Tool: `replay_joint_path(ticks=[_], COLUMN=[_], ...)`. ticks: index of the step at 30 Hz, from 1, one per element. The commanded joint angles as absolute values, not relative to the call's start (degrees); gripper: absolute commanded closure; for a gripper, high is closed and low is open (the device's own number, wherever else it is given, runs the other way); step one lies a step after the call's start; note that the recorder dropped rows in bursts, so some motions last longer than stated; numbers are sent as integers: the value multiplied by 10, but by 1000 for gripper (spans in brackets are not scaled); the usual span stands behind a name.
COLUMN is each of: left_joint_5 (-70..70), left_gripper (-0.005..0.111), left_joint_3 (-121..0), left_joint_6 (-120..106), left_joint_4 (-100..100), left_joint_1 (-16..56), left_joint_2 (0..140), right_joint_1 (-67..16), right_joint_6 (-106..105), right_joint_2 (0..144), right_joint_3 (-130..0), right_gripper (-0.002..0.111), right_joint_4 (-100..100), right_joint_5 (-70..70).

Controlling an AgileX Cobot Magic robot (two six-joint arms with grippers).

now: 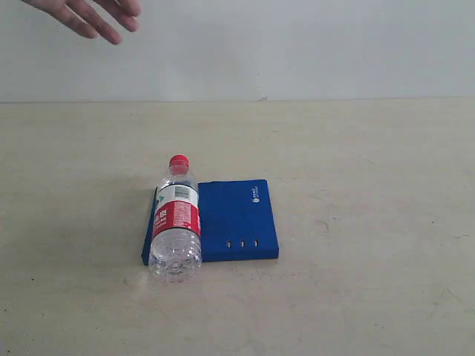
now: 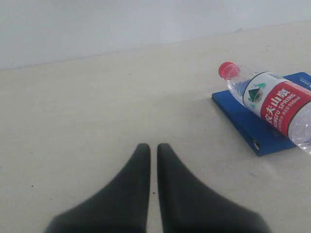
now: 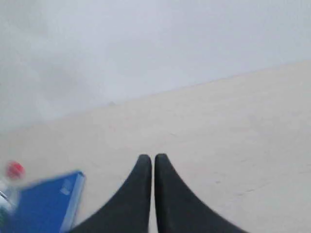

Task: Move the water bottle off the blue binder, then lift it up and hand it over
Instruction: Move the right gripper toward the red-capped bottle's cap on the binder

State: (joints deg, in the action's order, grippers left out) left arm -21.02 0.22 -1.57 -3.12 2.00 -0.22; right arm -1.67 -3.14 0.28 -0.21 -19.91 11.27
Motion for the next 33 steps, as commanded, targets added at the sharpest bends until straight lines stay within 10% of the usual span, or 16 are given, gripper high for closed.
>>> replay_joint_path(ticks=[1,8,14,24,33], left_joint_5=[-209,-210,-210,-210,-210], left_gripper=[102,102,102,102,102], left_joint_3=[0,0,0,0,0], left_joint_6=[-18,-18,-18,-18,-18], left_joint_4=[-34,-34,-34,-34,-34], left_joint_1=[18,18,18,18,18], left_joint_2=[0,0,0,0,0], right_joint_1=[-18,-18,-18,-18,-37], right_joint_6=[158,226,203,-179,-511], right_joint_2=[0,0,104,566,835], right_joint_3=[0,0,-122,-421,-507], right_gripper=[109,106,78,77,77], right_joint_4=[-394,-404,-397,-386,-708], right_joint_5=[68,113,-84,399,508])
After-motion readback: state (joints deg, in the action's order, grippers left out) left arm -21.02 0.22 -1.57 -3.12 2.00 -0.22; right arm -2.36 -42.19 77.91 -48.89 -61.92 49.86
